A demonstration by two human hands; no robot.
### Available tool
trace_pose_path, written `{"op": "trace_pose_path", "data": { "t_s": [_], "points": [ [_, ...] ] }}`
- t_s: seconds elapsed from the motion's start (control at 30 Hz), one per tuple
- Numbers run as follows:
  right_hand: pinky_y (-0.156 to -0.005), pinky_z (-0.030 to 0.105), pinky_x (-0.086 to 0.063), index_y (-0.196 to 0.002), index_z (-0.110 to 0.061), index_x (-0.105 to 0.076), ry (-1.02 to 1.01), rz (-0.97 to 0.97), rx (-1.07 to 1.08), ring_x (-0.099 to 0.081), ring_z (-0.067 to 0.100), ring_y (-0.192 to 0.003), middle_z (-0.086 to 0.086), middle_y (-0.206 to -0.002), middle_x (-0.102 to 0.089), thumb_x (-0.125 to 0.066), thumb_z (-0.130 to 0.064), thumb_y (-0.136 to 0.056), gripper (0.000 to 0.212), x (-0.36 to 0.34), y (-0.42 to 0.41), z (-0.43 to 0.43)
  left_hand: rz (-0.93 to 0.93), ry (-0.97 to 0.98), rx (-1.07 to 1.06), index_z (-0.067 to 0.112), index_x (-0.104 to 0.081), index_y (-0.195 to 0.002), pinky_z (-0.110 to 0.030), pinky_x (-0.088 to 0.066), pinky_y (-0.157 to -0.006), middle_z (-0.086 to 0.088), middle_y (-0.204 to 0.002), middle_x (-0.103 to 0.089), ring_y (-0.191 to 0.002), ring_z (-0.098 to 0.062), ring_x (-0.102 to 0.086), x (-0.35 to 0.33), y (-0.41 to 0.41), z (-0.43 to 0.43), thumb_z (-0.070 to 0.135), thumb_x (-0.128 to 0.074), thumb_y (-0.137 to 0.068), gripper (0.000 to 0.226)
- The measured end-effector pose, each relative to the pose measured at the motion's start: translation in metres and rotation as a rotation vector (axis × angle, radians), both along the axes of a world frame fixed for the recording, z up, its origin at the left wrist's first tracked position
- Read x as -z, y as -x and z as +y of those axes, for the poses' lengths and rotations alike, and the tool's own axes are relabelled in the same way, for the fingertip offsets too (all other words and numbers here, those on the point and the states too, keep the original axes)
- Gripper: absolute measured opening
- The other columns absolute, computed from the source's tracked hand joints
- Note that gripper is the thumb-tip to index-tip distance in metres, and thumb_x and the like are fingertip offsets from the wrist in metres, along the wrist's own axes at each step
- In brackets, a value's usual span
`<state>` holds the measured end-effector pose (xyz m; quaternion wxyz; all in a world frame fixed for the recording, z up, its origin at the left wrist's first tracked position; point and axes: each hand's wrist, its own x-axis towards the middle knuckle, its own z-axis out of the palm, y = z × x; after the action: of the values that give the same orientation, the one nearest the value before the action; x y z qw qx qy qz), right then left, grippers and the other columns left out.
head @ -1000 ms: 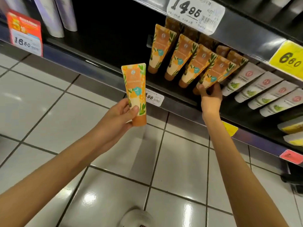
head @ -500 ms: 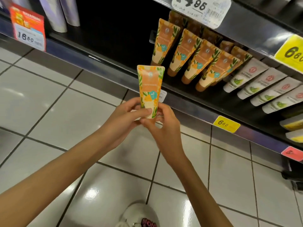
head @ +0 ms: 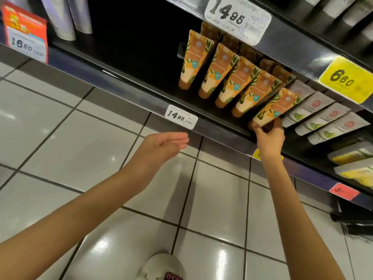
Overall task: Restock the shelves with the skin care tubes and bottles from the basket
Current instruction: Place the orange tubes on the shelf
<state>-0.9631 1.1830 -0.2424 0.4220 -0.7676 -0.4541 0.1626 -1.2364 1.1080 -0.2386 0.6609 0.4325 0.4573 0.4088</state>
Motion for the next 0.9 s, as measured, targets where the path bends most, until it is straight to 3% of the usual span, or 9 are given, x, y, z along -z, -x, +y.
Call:
{"op": "trace_pose_path", "data": {
  "t_s": [0.23, 0.33, 0.43, 0.5, 0.6, 0.7, 0.8, 0.9],
  "points": [
    [-0.071, 0.007, -0.036, -0.125, -0.005, -0.049, -0.071, -0.009, 0.000, -0.051, 0.011, -0.094, 0.007, -0.113, -0.060, -0.067, -0.015, -0.084, 0.047, 0.010, -0.003, 0.014, -0.007, 0.090, -0.069, 0.022, -0.062, -0.111, -0.016, -0.049, -0.089, 0.005, -0.108, -0.069, -0.102, -0.005, -0.064, 0.004, 0.005, 0.005, 0.005, -0.051, -0.090, 0.029],
    [-0.080, 0.011, -0.039, -0.128, -0.007, -0.047, -0.003, 0.018, -0.028, -0.054, 0.013, -0.103, 0.007, -0.121, -0.059, -0.066, -0.015, -0.084, 0.048, 0.004, -0.001, 0.012, 0.022, 0.107, -0.059, 0.021, -0.062, -0.112, -0.021, -0.047, -0.094, 0.005, -0.111, -0.067, -0.106, -0.007, -0.062, 0.002, 0.002, 0.004, 0.006, -0.052, -0.090, 0.029],
    [-0.096, 0.022, -0.044, -0.131, -0.009, -0.046, -0.027, 0.083, 0.049, -0.055, 0.014, -0.114, 0.006, -0.127, -0.057, -0.066, -0.015, -0.084, 0.052, -0.004, 0.006, -0.014, 0.096, 0.060, -0.021, 0.019, -0.061, -0.117, -0.012, -0.048, -0.088, 0.010, -0.108, -0.067, -0.102, -0.002, -0.063, 0.000, 0.003, 0.004, 0.009, -0.051, -0.091, 0.030],
    [-0.089, 0.016, -0.048, -0.126, -0.012, -0.050, -0.117, 0.059, 0.063, -0.058, 0.005, -0.103, 0.003, -0.117, -0.060, -0.062, -0.016, -0.087, 0.041, -0.010, 0.028, -0.038, 0.177, 0.000, 0.006, 0.020, -0.062, -0.116, -0.011, -0.048, -0.087, 0.011, -0.107, -0.068, -0.100, 0.001, -0.062, -0.006, 0.012, 0.006, 0.010, -0.052, -0.091, 0.028],
    [-0.073, 0.006, -0.048, -0.109, -0.025, -0.060, 0.031, 0.212, -0.399, -0.061, -0.005, -0.087, -0.008, -0.098, -0.065, -0.057, -0.018, -0.090, 0.020, -0.020, 0.096, -0.053, 0.383, -0.121, 0.114, 0.020, -0.062, -0.112, -0.011, -0.047, -0.089, 0.010, -0.104, -0.067, -0.099, 0.001, -0.062, -0.023, 0.047, 0.007, 0.010, -0.052, -0.091, 0.025],
    [-0.079, 0.008, -0.049, -0.101, -0.030, -0.063, 0.202, 0.346, -0.847, -0.062, -0.003, -0.094, -0.010, -0.098, -0.067, -0.058, -0.018, -0.089, 0.018, -0.039, 0.188, -0.055, 0.590, -0.141, 0.088, 0.018, -0.061, -0.112, -0.010, -0.046, -0.089, 0.003, -0.111, -0.066, -0.103, -0.004, -0.061, -0.047, 0.113, -0.007, 0.008, -0.051, -0.091, 0.025],
    [-0.088, 0.013, -0.049, -0.102, -0.025, -0.063, 0.268, 0.399, -1.204, -0.064, 0.001, -0.097, -0.007, -0.100, -0.069, -0.059, -0.016, -0.088, 0.017, -0.067, 0.272, -0.063, 0.715, -0.187, 0.014, 0.018, -0.061, -0.111, -0.006, -0.044, -0.086, 0.003, -0.111, -0.066, -0.102, 0.000, -0.061, -0.085, 0.183, -0.042, 0.004, -0.051, -0.090, 0.027],
    [-0.080, 0.010, -0.049, -0.098, -0.019, -0.065, 0.274, 0.440, -1.440, -0.067, 0.004, -0.091, -0.004, -0.095, -0.072, -0.060, -0.013, -0.085, 0.016, -0.088, 0.337, -0.076, 0.722, -0.223, -0.169, 0.010, -0.060, -0.111, -0.007, -0.044, -0.089, 0.002, -0.110, -0.066, -0.102, 0.000, -0.061, -0.122, 0.247, -0.093, -0.002, -0.050, -0.090, 0.027]
  ]
}}
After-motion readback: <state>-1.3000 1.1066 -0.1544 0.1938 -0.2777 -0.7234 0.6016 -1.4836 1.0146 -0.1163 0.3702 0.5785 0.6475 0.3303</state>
